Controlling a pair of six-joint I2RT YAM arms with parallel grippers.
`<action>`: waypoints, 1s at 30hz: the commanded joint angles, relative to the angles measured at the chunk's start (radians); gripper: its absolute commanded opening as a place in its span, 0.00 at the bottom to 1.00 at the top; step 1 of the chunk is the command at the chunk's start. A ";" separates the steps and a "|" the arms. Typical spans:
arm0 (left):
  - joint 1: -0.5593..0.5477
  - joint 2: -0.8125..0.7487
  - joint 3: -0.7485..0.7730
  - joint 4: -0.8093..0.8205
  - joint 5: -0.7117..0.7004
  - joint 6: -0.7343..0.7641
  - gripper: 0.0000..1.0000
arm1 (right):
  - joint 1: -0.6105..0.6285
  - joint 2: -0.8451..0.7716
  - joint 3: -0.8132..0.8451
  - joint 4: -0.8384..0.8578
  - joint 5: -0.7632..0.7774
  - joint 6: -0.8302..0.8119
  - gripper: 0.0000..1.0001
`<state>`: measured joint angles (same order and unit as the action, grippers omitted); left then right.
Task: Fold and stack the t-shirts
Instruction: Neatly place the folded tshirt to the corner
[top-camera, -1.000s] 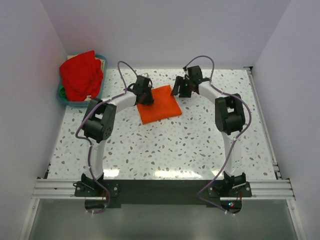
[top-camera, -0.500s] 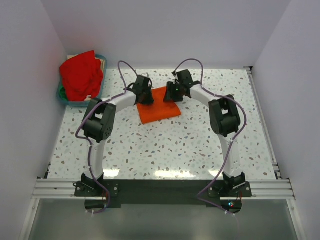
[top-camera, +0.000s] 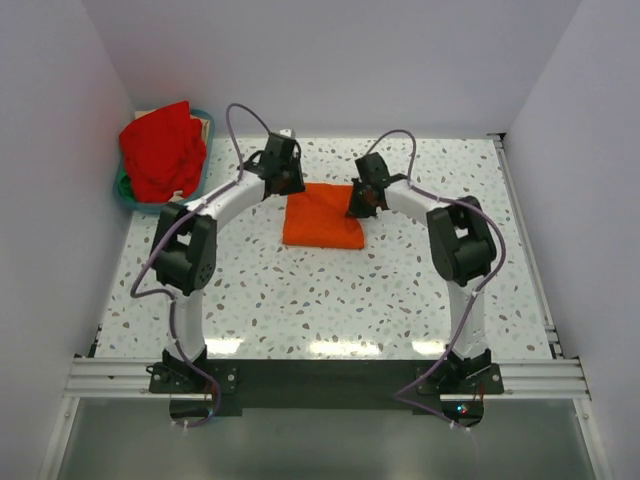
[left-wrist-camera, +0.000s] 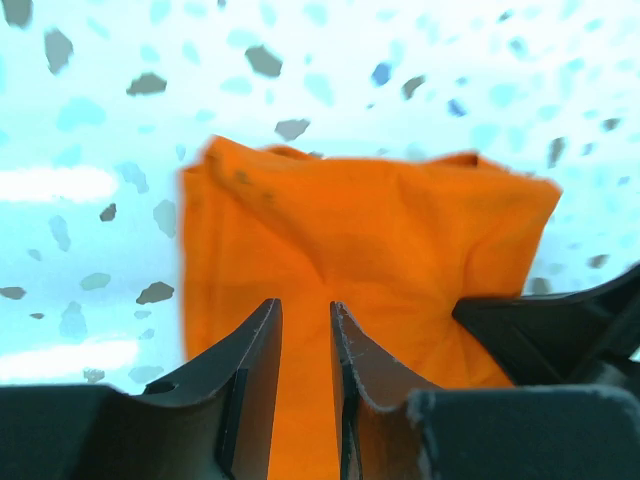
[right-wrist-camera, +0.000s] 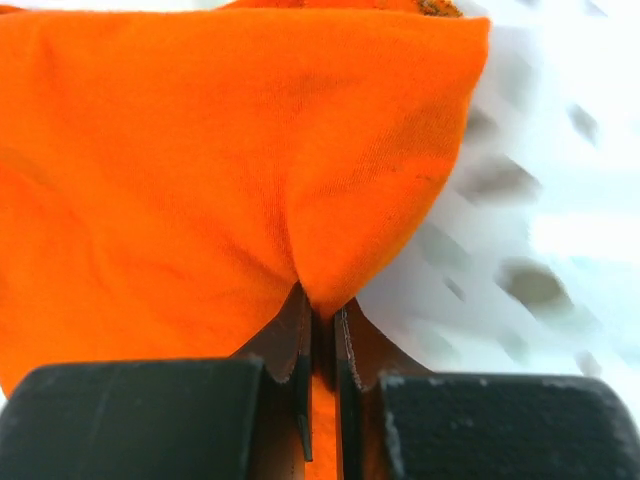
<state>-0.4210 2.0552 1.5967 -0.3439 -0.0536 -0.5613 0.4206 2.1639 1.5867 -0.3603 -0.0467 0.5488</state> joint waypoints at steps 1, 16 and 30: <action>0.004 -0.176 -0.003 0.002 -0.012 0.020 0.31 | -0.045 -0.130 -0.132 -0.031 0.177 0.143 0.00; 0.002 -0.565 -0.303 0.017 0.049 0.008 0.31 | -0.293 -0.435 -0.451 -0.370 0.465 0.465 0.00; -0.004 -0.664 -0.357 -0.004 0.112 0.018 0.31 | -0.735 -0.771 -0.672 -0.562 0.505 0.531 0.00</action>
<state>-0.4213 1.4281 1.2449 -0.3542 0.0330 -0.5598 -0.2478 1.4658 0.9337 -0.8536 0.4122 1.0576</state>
